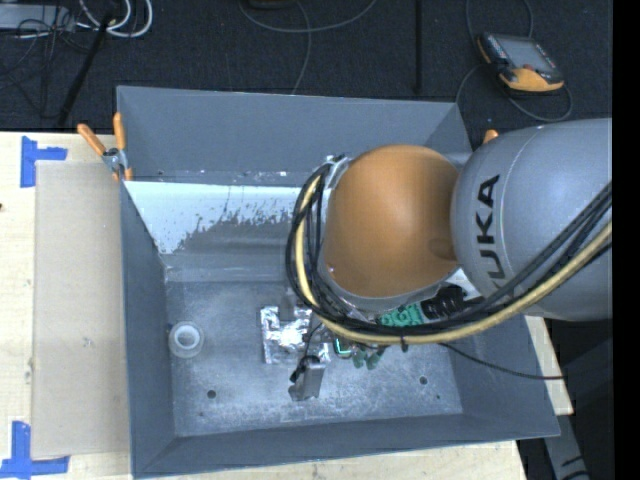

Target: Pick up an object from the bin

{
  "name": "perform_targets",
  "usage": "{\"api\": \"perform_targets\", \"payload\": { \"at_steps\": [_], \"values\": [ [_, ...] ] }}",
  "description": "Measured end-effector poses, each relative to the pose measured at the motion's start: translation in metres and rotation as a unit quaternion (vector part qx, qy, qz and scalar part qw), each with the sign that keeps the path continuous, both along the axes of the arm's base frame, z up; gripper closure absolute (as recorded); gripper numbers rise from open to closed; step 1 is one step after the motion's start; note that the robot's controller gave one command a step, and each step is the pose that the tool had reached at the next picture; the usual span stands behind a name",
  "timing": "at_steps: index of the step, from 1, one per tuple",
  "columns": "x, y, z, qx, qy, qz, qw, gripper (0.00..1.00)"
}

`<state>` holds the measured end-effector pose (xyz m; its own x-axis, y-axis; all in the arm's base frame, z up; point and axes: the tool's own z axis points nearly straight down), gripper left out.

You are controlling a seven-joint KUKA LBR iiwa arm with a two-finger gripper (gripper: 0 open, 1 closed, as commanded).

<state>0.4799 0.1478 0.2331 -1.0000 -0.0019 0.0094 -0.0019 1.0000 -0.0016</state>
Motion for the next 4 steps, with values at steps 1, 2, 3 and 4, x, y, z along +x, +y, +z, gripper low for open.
{"api": "perform_targets", "payload": {
  "at_steps": [1,2,3,4],
  "values": [
    [0.095,0.001,-0.121,0.001,-0.0036,0.148,0.9890,0.00],
    [0.108,-0.059,-0.164,0.002,-0.0030,0.331,0.9438,0.00],
    [0.109,-0.057,-0.162,0.003,-0.0042,0.330,0.9439,1.00],
    [0.085,-0.028,-0.024,0.002,-0.0086,0.312,0.9499,1.00]
  ]
}}
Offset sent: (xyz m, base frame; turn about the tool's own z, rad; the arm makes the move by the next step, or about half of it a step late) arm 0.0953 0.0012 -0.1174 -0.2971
